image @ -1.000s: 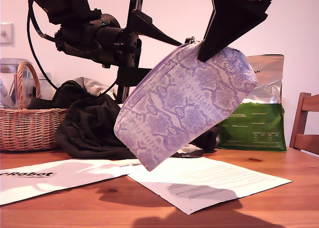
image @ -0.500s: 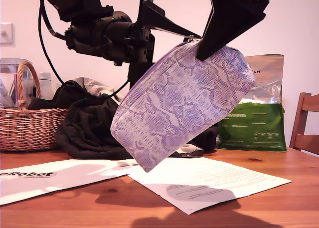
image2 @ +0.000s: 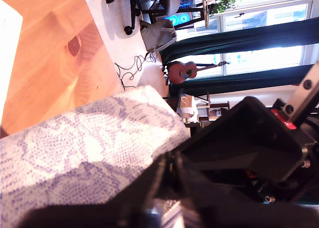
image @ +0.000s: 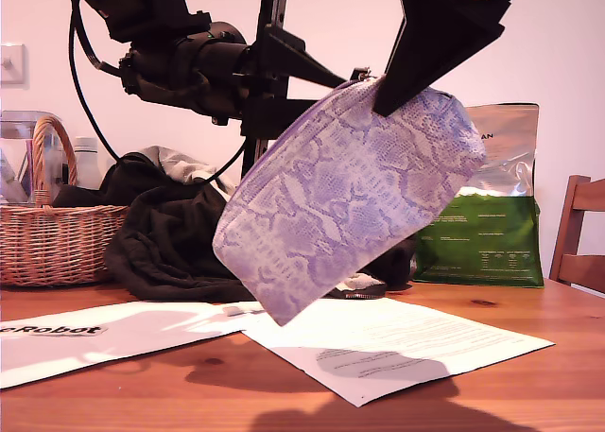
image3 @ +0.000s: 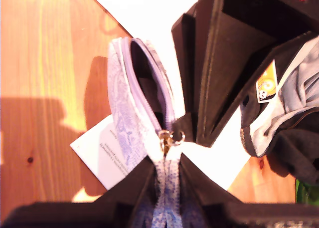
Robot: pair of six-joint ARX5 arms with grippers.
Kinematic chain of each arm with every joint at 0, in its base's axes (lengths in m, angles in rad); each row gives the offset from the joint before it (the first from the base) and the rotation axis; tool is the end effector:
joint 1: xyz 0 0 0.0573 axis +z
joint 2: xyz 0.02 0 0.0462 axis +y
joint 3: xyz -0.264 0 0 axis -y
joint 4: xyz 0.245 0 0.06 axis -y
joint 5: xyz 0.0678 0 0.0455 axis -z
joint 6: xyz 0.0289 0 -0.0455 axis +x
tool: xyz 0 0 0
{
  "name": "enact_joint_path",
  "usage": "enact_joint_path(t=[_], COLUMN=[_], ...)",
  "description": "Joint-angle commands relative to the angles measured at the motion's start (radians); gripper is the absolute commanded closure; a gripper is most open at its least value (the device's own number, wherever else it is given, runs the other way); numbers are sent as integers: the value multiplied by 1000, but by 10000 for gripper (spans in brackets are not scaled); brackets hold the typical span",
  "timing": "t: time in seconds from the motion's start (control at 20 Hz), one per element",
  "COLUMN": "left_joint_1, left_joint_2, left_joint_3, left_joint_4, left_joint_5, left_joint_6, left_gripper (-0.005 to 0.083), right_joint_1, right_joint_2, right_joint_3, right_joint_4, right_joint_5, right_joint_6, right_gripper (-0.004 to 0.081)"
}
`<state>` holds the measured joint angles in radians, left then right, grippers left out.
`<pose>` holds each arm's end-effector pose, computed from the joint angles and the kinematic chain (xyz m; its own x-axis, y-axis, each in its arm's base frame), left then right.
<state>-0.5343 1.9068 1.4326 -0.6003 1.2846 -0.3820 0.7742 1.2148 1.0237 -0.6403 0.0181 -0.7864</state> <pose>0.3203 -0.2217 0.2274 -0.3728 -0.8941 -0.2482 0.2161 0.1765 -0.9603 0.1756 0.1710 0.2919 0.4944 0.4581 -0.7388 -0.8616 0.1454 -0.4864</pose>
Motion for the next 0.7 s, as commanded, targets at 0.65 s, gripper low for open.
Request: enact_joint_path(t=[0.65], left_joint_1=[65], left_joint_2=[30], left_joint_3=[-3], left_joint_4=[56], left_joint_5=[-168], left_joint_6=[46], left_gripper=[796], right_joint_1=[-93], right_joint_2=[-13], right_joint_3=[-4], right_joint_4=[-58], right_joint_5=[-72], right_joint_6=[569], right_gripper=[782])
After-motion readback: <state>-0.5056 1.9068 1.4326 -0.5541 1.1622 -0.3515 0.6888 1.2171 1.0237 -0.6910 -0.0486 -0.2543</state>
